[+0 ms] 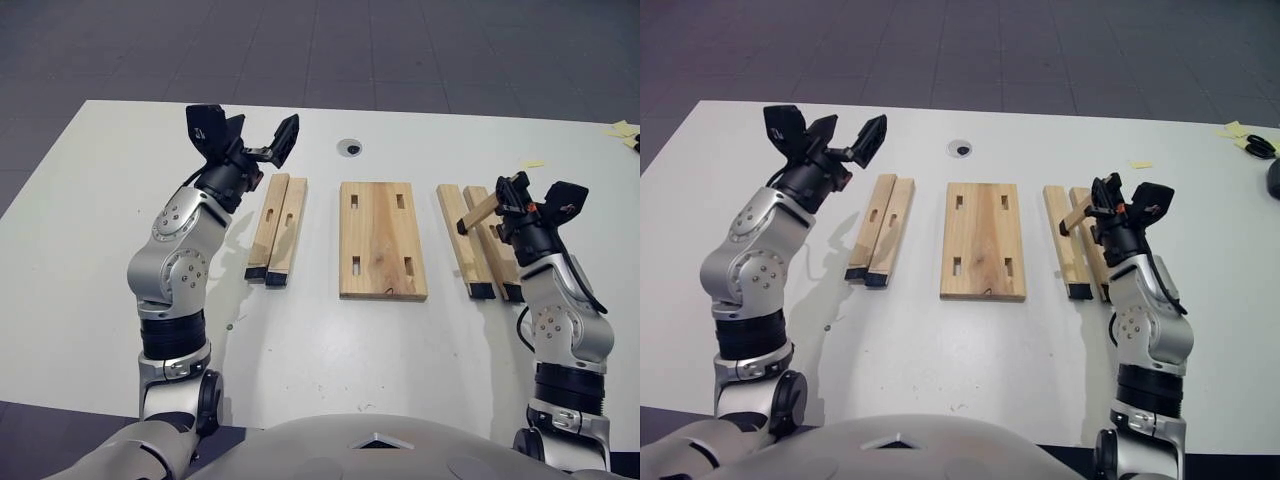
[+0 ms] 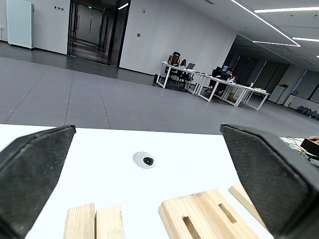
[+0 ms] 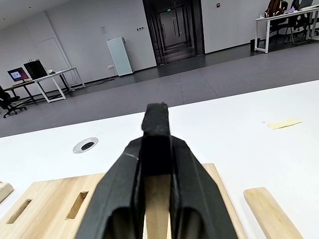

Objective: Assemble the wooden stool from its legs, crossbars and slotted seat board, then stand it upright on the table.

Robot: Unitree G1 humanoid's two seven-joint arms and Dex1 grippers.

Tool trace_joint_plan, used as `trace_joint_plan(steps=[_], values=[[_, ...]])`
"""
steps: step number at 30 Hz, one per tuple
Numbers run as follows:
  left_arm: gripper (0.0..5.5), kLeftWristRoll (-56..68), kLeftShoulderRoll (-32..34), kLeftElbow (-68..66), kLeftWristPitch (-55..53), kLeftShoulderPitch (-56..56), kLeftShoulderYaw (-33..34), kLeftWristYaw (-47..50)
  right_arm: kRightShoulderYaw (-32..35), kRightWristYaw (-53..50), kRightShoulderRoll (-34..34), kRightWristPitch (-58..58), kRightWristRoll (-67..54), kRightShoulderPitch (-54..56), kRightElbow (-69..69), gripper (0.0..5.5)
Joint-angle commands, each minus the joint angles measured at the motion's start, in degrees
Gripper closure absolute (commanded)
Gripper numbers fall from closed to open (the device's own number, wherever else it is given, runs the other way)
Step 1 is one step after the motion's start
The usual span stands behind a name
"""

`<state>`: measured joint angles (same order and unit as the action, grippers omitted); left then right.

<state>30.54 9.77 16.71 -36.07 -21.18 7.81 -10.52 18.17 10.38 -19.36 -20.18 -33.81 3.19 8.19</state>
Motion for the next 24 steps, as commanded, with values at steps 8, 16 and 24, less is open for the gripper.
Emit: trace_joint_plan(steps=[8, 16, 24], values=[[0.1, -1.19, 0.74, -0.03, 0.36, 0.49, -1.0, -0.61, -0.35, 0.1, 0.58, -0.99, 2.77, -0.47, 0.65, 5.08], [0.1, -1.9, 0.74, 0.06, 0.32, 0.53, -0.94, -0.56, -1.9, 1.08, -0.37, -0.96, 6.79, -0.78, 0.08, 5.08], [0.1, -2.94, 0.1, 0.3, 0.71, 0.95, -1.73, -0.37, -0.76, 0.28, 1.28, -1.86, 7.0, 0.07, -1.07, 5.08]])
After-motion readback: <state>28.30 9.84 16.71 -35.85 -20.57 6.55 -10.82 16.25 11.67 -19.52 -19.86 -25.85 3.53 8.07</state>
